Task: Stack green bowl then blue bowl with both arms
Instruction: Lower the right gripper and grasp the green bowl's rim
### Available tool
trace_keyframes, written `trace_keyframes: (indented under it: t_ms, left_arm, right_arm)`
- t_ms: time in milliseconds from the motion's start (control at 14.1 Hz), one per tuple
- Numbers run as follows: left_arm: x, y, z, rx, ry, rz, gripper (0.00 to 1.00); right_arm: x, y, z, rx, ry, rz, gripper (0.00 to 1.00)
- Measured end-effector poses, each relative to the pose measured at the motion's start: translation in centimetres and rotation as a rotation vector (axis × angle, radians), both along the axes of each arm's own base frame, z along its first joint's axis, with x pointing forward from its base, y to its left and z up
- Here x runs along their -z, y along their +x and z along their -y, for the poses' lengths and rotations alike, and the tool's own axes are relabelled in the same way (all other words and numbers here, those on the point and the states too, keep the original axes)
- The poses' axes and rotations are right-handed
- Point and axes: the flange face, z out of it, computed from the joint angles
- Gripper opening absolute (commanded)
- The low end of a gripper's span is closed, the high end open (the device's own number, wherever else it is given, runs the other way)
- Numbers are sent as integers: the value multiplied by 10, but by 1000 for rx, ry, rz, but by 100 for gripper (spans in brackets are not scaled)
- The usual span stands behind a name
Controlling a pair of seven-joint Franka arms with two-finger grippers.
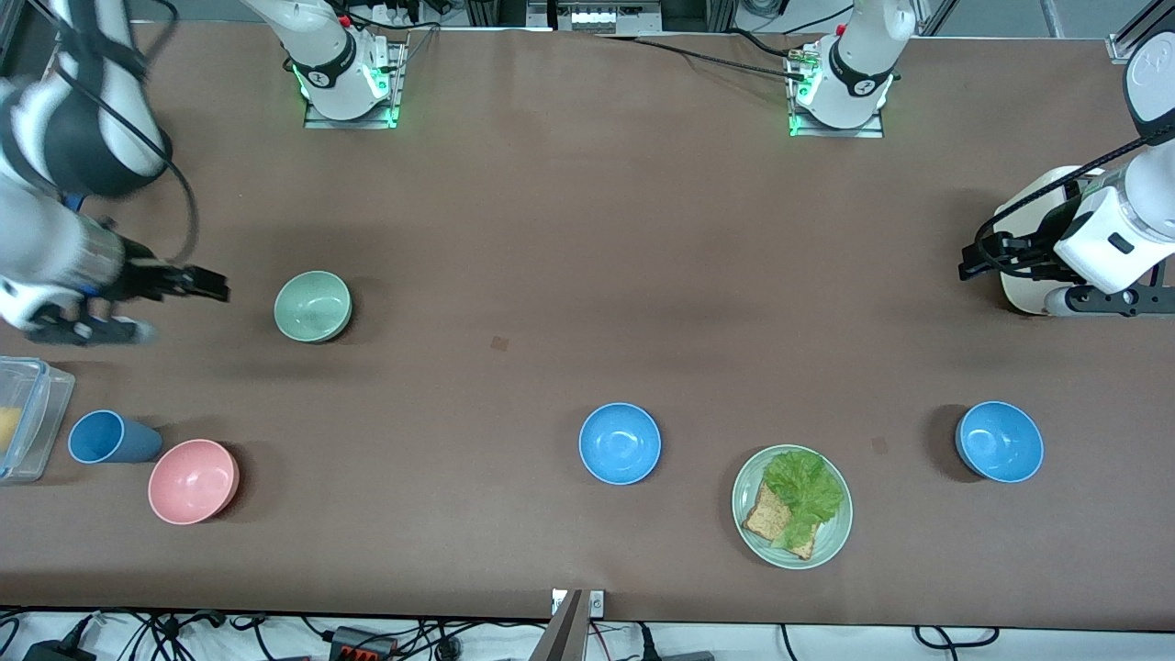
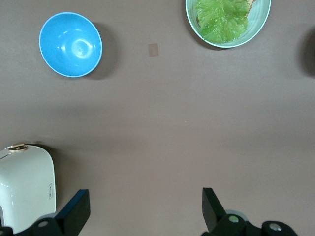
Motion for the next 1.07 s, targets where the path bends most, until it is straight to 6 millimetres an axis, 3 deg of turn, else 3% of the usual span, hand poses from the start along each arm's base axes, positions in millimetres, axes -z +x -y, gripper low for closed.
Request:
trace_keyframes:
  t_ms: [142,355,711,782,1066]
  left_arm:
    - [0,0,0,0,0,0,100]
    - [0,0,0,-1,0,0,100]
    - [0,0,0,-1,0,-1,100]
    - [0,0,0,-1,0,-1,100]
    - [3,1,-5,-8,0,-7,100]
  right_arm:
    - [47,10,-15,-36,-24,-32,100]
    - [102,15,-16,-41,-33,-78,100]
    - [170,-6,-9,-36,-39,-167,98]
    - [182,-15,-7,-34,-39,-183,73]
    - [210,-39,3,-19,-37,-235,6]
